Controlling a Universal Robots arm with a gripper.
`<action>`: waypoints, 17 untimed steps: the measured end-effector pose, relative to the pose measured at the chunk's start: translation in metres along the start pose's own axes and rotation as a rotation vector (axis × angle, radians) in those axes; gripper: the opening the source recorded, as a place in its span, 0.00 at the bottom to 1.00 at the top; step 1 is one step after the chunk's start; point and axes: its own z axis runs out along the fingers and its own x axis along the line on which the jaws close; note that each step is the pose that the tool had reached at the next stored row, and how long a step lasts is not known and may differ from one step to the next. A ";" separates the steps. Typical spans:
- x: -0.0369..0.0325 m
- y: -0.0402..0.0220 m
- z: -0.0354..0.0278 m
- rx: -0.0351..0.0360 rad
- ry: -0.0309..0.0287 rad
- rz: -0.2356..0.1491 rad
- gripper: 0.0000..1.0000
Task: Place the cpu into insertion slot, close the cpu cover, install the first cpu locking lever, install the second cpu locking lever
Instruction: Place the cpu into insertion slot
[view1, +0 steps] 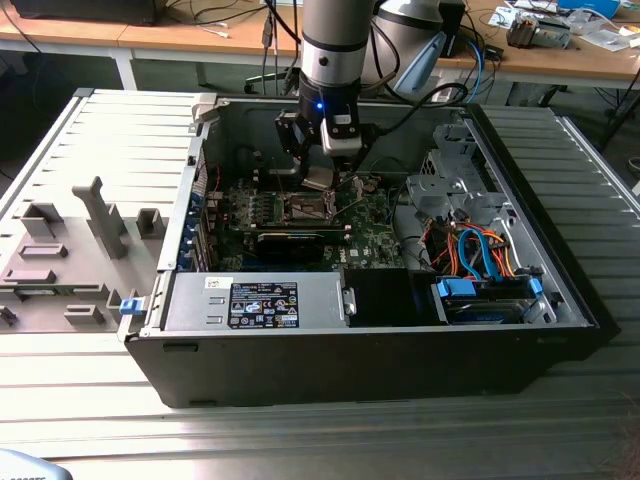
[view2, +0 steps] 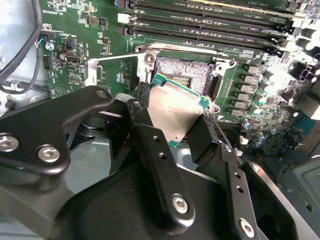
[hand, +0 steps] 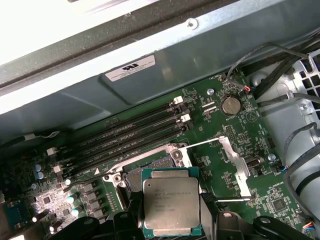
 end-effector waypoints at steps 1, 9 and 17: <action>0.0000 0.0000 0.0000 0.0000 0.0000 0.001 0.55; 0.0000 0.0000 0.0002 0.0000 -0.0003 0.006 0.55; 0.0000 0.0000 0.0005 0.0000 -0.0007 0.014 0.55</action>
